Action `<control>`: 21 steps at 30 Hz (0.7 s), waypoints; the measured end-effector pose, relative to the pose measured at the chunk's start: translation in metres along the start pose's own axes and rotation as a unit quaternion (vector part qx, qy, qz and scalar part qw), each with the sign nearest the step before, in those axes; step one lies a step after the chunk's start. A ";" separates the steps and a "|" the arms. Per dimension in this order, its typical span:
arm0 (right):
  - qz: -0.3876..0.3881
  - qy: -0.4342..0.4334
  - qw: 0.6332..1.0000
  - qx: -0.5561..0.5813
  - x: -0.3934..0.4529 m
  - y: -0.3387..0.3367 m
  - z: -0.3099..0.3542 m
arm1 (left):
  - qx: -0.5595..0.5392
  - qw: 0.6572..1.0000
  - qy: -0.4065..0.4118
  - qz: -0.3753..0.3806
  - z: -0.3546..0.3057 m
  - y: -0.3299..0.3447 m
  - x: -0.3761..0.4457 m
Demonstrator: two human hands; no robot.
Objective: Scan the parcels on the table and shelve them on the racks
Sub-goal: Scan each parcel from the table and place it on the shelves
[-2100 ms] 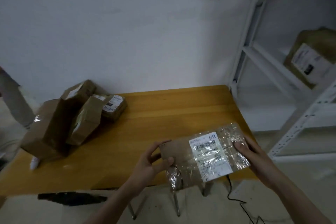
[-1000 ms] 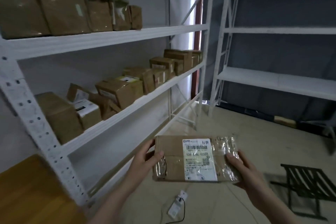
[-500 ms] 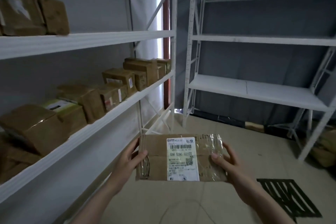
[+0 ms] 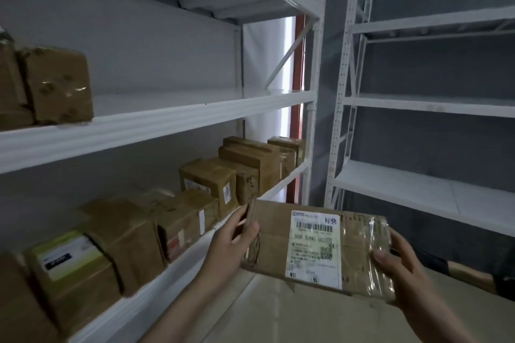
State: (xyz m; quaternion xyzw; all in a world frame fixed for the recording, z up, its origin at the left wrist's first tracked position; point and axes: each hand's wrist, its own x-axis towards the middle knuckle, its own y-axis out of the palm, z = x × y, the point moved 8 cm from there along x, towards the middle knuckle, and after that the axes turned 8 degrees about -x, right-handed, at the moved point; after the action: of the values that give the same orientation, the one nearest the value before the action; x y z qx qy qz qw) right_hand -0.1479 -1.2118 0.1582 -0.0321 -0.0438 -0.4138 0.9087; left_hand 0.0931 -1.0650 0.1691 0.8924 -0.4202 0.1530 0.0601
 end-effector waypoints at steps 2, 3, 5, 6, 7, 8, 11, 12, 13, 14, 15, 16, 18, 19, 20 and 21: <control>-0.004 -0.046 0.999 0.004 0.032 0.010 0.031 | 0.045 0.997 0.054 -0.039 -0.023 -0.017 0.018; 0.001 -0.068 0.998 0.006 0.048 0.018 0.048 | 0.079 0.990 0.089 -0.070 -0.040 -0.027 0.025; 0.023 -0.115 0.993 0.019 0.078 0.041 0.085 | 0.176 0.961 0.167 -0.136 -0.083 -0.046 0.034; 0.032 -0.143 0.989 0.036 0.092 0.053 0.104 | 0.231 0.937 0.200 -0.168 -0.106 -0.054 0.036; 0.042 -0.171 0.983 0.053 0.106 0.065 0.124 | 0.291 0.909 0.223 -0.200 -0.129 -0.061 0.038; 0.057 -0.201 0.976 0.061 0.118 0.079 0.143 | 0.347 0.877 0.238 -0.232 -0.149 -0.069 0.041; 0.104 -0.272 0.955 0.062 0.143 0.128 0.194 | 0.482 0.786 0.246 -0.299 -0.196 -0.084 0.044; 0.116 -0.295 0.946 0.067 0.149 0.143 0.209 | 0.510 0.767 0.244 -0.305 -0.207 -0.087 0.045; 0.123 -0.318 0.937 0.075 0.154 0.156 0.223 | 0.522 0.758 0.241 -0.308 -0.215 -0.090 0.046; 0.122 -0.340 0.929 0.082 0.158 0.165 0.236 | 0.526 0.756 0.240 -0.309 -0.221 -0.092 0.047; 0.116 -0.361 0.921 0.090 0.161 0.172 0.249 | 0.526 0.754 0.243 -0.311 -0.227 -0.093 0.047; 0.105 -0.382 0.913 0.096 0.163 0.177 0.262 | 0.524 0.752 0.248 -0.315 -0.233 -0.094 0.047; 0.082 -0.429 0.893 0.107 0.159 0.183 0.283 | 0.510 0.753 0.255 -0.329 -0.245 -0.096 0.045; 0.071 -0.453 0.881 0.115 0.157 0.185 0.290 | 0.501 0.755 0.254 -0.338 -0.250 -0.097 0.044; 0.062 -0.471 0.872 0.120 0.154 0.189 0.295 | 0.498 0.755 0.251 -0.345 -0.255 -0.097 0.043; 0.059 -0.484 0.865 0.117 0.151 0.195 0.297 | 0.503 0.751 0.245 -0.351 -0.258 -0.096 0.043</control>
State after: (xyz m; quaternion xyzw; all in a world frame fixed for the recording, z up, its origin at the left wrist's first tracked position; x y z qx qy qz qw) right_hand 0.0823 -1.1692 0.4655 -0.1242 -0.5248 -0.2839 0.7928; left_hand 0.1358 -0.9743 0.4290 0.8103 0.0900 0.5235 -0.2475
